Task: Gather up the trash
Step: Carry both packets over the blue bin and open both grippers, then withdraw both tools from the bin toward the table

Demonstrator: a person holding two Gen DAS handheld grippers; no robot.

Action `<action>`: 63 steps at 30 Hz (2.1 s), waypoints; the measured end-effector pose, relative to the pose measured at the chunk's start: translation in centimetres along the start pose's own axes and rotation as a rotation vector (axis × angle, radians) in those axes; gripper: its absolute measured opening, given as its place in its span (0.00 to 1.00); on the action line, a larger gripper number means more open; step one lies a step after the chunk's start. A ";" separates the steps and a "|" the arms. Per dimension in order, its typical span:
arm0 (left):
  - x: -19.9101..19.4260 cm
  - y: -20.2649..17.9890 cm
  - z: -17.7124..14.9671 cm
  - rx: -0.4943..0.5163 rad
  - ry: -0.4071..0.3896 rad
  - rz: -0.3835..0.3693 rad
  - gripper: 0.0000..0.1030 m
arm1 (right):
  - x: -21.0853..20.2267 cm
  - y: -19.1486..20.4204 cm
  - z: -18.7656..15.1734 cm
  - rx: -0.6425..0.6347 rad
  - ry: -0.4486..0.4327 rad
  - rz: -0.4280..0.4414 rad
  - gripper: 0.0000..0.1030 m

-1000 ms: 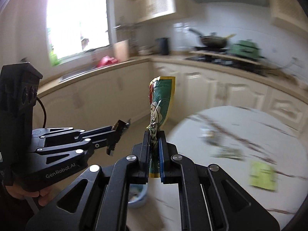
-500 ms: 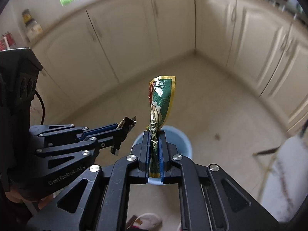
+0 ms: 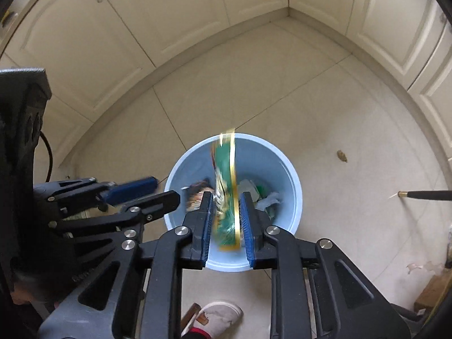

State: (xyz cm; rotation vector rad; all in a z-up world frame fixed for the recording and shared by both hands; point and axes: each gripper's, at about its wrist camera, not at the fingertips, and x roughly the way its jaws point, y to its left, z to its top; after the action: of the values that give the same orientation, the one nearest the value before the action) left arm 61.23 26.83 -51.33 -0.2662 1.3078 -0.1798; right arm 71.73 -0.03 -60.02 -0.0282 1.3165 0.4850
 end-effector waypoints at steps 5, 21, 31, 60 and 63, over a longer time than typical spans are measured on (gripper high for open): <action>-2.9 0.6 -0.9 -0.029 -0.016 0.027 0.52 | -0.9 -0.9 0.2 0.033 -0.009 -0.011 0.29; -24.1 -6.9 -6.2 -0.101 -0.310 0.203 0.80 | -19.9 6.3 -2.4 -0.047 -0.272 -0.158 0.81; -40.1 -20.8 -12.6 0.088 -0.777 0.186 0.96 | -41.2 9.0 -9.8 -0.032 -0.661 -0.252 0.94; -34.5 -31.1 -43.7 0.388 -1.205 -0.009 0.99 | -64.6 8.9 -31.6 0.189 -1.119 -0.600 1.00; -35.5 -32.0 -42.4 0.420 -1.192 -0.010 0.99 | -65.1 7.5 -32.8 0.223 -1.123 -0.615 1.00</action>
State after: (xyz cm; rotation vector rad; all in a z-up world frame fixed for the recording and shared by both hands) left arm 11.88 2.25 -19.01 0.0095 0.0725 -0.2425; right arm 28.03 -23.92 -6.24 0.0247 0.2054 -0.1951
